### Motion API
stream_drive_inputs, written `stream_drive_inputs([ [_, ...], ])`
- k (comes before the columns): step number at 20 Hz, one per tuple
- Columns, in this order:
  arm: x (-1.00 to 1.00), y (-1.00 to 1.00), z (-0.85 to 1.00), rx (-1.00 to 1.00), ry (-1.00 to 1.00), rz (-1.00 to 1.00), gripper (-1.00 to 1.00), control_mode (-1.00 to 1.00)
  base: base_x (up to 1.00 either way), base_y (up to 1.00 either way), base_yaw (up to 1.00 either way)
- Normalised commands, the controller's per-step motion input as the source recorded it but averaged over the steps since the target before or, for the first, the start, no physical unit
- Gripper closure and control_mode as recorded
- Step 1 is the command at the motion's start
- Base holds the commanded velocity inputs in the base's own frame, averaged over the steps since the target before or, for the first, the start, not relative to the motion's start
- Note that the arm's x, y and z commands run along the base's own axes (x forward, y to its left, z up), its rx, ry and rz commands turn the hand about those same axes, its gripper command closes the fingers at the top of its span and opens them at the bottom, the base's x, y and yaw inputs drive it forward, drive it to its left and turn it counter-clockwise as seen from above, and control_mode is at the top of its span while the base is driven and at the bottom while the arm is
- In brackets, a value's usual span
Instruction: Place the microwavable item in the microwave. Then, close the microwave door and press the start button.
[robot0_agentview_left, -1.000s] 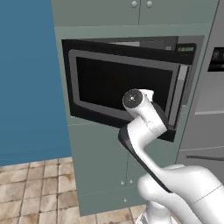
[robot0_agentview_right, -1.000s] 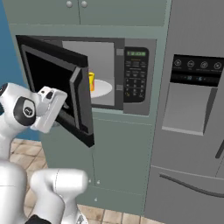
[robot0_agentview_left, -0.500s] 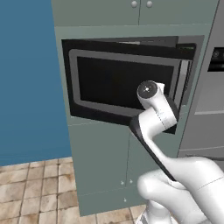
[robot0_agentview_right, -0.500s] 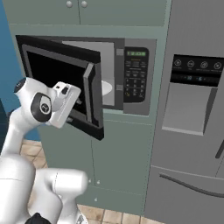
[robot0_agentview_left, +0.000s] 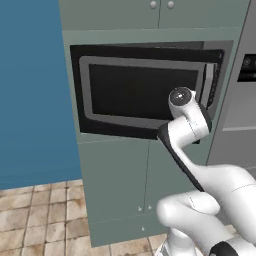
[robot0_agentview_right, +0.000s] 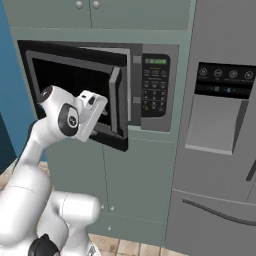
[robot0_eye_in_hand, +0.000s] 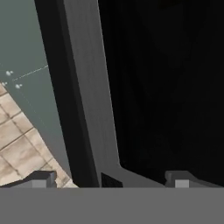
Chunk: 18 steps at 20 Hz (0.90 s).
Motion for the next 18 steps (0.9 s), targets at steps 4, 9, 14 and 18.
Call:
stream_drive_inputs([
  [4, 0.68, -0.03, 0.0, 0.01, -0.01, 0.0, -1.0, -1.0, 0.0, 0.0, 0.0],
  [9, 0.66, 0.0, 0.0, 0.0, 0.0, 0.02, -1.0, -1.0, 0.0, 0.0, 0.0],
  [14, 0.6, 0.0, 0.0, 0.0, 0.0, 0.05, -1.0, -1.0, 0.0, 0.0, 0.0],
  [18, 0.58, 0.0, 0.0, 0.0, 0.0, 0.06, -1.0, -1.0, 0.0, 0.0, 0.0],
])
